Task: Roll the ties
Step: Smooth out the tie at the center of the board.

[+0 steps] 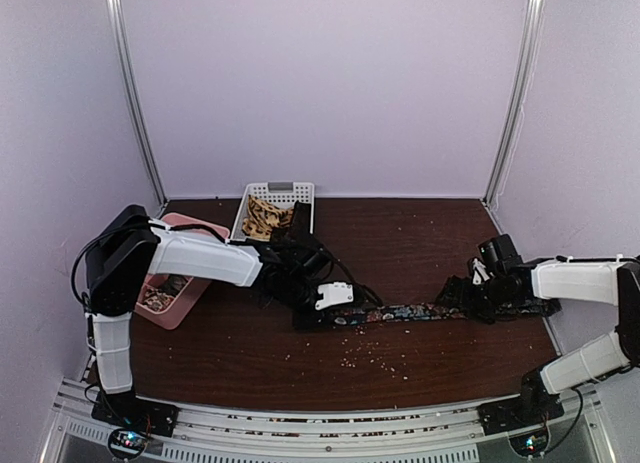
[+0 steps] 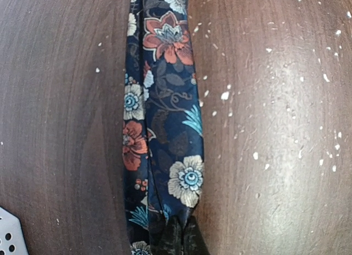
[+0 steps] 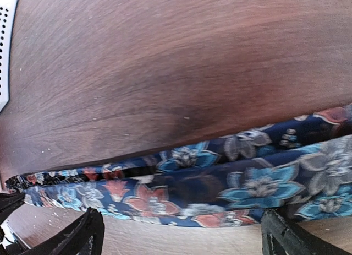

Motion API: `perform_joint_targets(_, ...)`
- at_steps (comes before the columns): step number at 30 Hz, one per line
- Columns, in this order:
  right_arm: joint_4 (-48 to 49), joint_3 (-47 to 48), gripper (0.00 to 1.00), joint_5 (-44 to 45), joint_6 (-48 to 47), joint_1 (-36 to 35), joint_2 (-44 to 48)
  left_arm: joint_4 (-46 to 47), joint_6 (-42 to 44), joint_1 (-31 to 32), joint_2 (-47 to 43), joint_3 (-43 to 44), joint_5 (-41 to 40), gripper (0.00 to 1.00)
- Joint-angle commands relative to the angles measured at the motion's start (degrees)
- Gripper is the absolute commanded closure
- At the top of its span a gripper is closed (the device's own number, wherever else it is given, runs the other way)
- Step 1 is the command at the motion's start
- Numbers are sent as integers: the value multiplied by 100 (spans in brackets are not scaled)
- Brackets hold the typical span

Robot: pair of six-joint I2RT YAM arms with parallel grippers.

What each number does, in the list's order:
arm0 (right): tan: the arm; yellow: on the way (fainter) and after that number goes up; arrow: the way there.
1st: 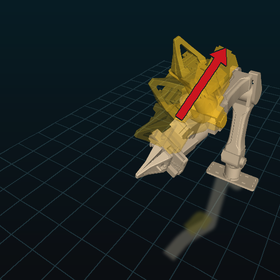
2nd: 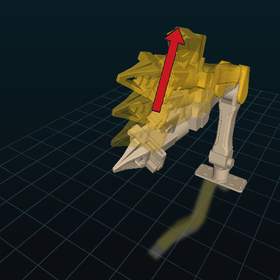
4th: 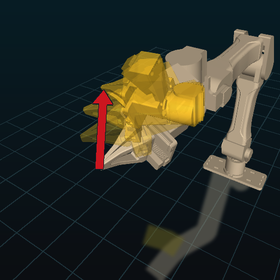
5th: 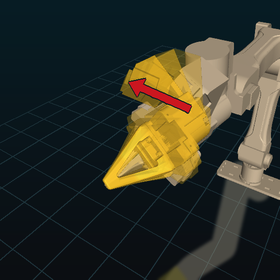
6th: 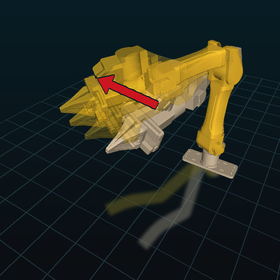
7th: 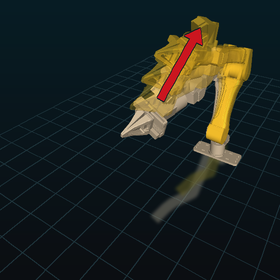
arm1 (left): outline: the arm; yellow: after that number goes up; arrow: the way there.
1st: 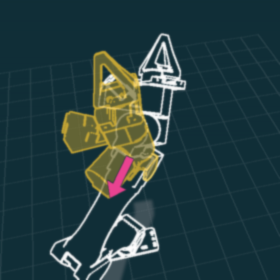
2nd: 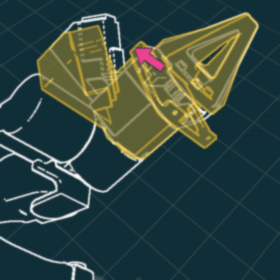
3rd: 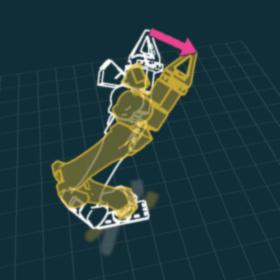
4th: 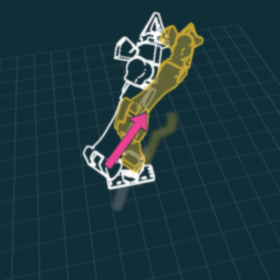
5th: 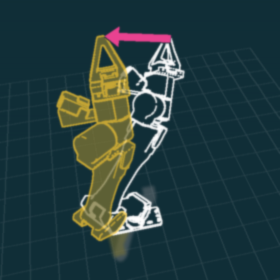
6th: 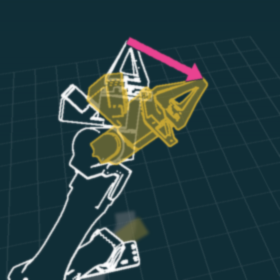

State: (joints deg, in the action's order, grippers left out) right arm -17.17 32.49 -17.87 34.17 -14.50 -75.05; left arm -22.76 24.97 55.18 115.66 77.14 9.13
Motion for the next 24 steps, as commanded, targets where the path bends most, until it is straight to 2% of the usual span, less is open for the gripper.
perform_joint_targets(1, -479, -159, 0, 231, -239, 210, 170, 292, -70, -174, -456, -279, -101, 100)
perform_joint_targets(14, -572, -207, 0, 252, -313, 420, 205, 662, -71, -253, -616, -791, -762, 98)
perform_joint_targets(20, -662, -195, 1, 217, -410, 614, 278, 448, -143, -253, -673, -656, -257, 71)
perform_joint_targets(24, -595, -163, 0, -146, -430, 626, 467, 553, -264, -253, -754, -584, -96, 57)
